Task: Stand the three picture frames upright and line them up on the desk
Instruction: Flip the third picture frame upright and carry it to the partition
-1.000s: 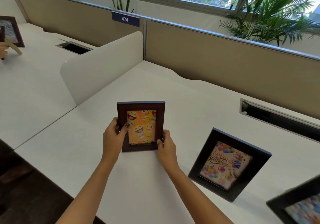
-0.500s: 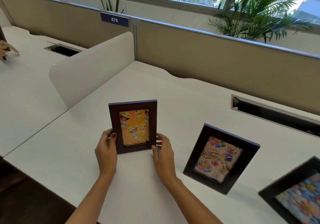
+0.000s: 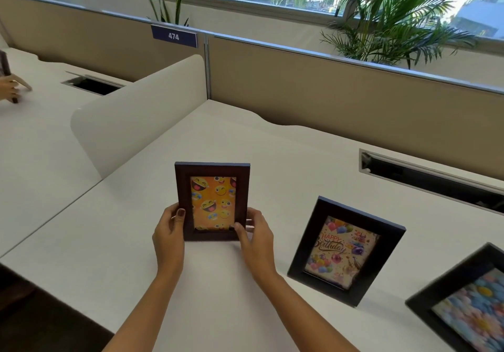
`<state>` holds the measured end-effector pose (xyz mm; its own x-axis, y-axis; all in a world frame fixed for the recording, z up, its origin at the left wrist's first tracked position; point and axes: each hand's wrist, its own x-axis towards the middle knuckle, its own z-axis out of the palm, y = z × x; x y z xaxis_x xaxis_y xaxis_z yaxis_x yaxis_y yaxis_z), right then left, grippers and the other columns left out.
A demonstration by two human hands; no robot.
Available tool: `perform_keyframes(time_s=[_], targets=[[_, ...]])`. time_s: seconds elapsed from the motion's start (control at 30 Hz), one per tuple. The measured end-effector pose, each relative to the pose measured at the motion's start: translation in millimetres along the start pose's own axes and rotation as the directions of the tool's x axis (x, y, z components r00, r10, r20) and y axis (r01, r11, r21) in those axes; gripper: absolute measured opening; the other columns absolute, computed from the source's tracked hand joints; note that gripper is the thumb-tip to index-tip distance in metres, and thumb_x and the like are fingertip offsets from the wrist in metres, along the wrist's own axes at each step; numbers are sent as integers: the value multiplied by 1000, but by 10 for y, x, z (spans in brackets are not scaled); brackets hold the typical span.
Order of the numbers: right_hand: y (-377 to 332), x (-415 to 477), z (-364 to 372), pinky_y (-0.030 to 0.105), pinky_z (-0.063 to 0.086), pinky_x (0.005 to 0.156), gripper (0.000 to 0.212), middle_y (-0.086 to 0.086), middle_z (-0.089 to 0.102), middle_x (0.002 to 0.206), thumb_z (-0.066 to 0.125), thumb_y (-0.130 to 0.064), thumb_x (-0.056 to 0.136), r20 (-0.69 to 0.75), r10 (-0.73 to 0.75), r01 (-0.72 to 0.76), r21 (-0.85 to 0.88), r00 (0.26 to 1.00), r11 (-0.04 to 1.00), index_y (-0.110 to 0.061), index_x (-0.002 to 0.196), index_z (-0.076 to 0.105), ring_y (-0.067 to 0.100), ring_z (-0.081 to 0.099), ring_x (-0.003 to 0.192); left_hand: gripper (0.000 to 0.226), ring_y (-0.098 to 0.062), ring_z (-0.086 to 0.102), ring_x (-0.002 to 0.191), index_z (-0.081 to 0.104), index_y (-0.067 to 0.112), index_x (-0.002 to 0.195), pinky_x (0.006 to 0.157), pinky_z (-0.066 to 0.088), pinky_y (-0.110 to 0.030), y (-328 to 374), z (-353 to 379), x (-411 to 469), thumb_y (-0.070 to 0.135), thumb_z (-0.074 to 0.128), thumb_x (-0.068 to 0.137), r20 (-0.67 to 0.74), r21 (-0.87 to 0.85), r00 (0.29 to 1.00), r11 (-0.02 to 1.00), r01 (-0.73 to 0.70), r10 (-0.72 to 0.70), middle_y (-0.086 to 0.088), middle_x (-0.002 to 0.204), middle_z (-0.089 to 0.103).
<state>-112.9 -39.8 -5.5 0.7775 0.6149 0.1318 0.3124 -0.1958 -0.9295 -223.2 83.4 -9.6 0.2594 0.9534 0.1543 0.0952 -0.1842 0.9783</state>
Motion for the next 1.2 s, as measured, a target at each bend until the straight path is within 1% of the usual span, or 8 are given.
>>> perform_keyframes(time_s=[0.1,0.2,0.47,0.67,0.77,0.87,1.07,1.2], targets=[[-63,79,44,17,51,84,28,-6,61,112,56,-24,92,-28,3,-2,43,1000,999,-21,119,53,6,58,102,26,-17,60,97,60,13,114,74,46,-18,11,10,44,27,48,95,1,-18,1000,1000,10,-10,-2,104,65],[-97,166,63,8,49,73,22,-9,63,103,58,-17,91,-64,15,-11,72,998,997,-21,112,57,3,59,94,24,-19,60,94,63,11,110,75,46,-21,41,26,147,24,52,94,-21,-3,1000,1000,2,-2,-2,100,66],[-227,545,136,3,46,66,19,-5,66,92,62,-9,86,-242,64,-38,112,968,993,-16,104,61,6,61,84,20,-17,60,91,67,12,106,80,46,-27,254,337,666,21,55,93,-26,19,1000,1000,2,-1,4,96,65],[-310,1058,139,8,44,65,17,-1,66,90,63,-6,85,-386,89,-63,78,918,995,-13,101,62,15,62,82,19,-18,61,90,68,13,104,80,48,-30,370,753,1195,20,55,92,65,6,998,1000,-13,12,3,94,65],[-336,1385,152,16,48,69,18,4,69,96,63,-5,86,-447,131,-105,83,885,991,-12,103,61,18,63,86,19,-18,61,89,68,13,104,80,48,-30,425,999,1485,20,54,92,114,3,993,1000,-13,13,1,95,67],[-336,1696,212,15,47,68,18,5,68,101,61,-6,87,-512,212,-169,130,832,977,-14,104,60,15,61,86,21,-19,60,89,67,11,107,83,49,-32,444,1245,1757,19,53,93,166,5,986,1000,7,-8,-4,99,67],[-241,2228,380,32,59,74,15,4,67,100,55,-4,90,-575,300,-222,204,762,954,-17,98,58,14,59,85,24,-21,59,91,66,7,111,84,48,-31,404,1666,2210,17,51,94,172,-2,984,999,47,-45,-11,108,68],[-134,2560,397,30,56,73,15,5,67,103,54,-5,91,-597,292,-248,158,747,956,-15,103,58,13,58,86,24,-21,59,91,66,6,110,81,47,-29,320,1888,2434,16,51,94,182,-4,981,998,60,-59,-12,109,68]])
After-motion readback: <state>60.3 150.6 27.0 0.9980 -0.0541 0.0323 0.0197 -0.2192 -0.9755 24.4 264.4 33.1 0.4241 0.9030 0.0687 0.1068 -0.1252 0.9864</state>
